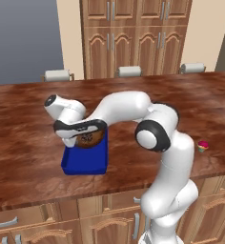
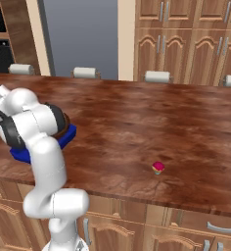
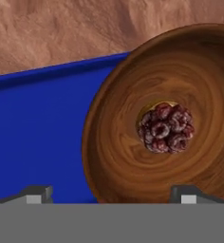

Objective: Place the bowl with cake and the cupcake onto the tray.

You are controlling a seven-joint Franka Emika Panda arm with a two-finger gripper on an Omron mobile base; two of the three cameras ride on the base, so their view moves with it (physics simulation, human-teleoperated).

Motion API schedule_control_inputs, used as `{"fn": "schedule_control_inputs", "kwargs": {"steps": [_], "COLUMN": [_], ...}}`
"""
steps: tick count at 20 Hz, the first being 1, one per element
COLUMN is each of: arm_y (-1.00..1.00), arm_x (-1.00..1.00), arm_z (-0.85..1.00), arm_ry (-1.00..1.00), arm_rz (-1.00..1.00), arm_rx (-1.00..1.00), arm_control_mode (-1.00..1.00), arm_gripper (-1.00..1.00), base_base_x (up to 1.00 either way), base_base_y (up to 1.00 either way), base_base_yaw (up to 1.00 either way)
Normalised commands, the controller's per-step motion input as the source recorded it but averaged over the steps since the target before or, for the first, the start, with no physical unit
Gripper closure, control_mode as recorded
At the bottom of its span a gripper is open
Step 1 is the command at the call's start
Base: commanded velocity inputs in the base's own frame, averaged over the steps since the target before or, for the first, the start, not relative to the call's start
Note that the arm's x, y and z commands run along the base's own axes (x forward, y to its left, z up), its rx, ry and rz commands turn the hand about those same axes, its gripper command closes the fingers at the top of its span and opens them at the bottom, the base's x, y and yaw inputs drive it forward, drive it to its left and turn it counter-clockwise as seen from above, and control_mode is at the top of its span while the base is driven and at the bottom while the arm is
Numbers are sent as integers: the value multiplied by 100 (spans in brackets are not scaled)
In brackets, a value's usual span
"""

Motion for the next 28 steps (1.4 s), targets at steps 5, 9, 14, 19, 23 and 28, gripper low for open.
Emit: {"fn": "schedule_control_inputs", "kwargs": {"steps": [5,9,14,19,23,28], "arm_y": [-32,-45,-55,-66,-68,-62], "arm_x": [-30,-39,-35,-34,-21,-18], "arm_z": [25,21,11,6,6,8], "arm_ry": [0,0,0,0,-5,-14], "arm_rz": [-26,-28,-30,-30,-29,-27], "arm_rx": [3,6,5,6,3,0], "arm_control_mode": [-100,-100,-100,-100,-100,-100], "arm_gripper": [-100,-100,-100,-100,-100,-100], "base_base_x": [0,0,0,0,0,0], "base_base_y": [0,0,0,0,0,0], "base_base_yaw": [0,0,0,0,0,0]}}
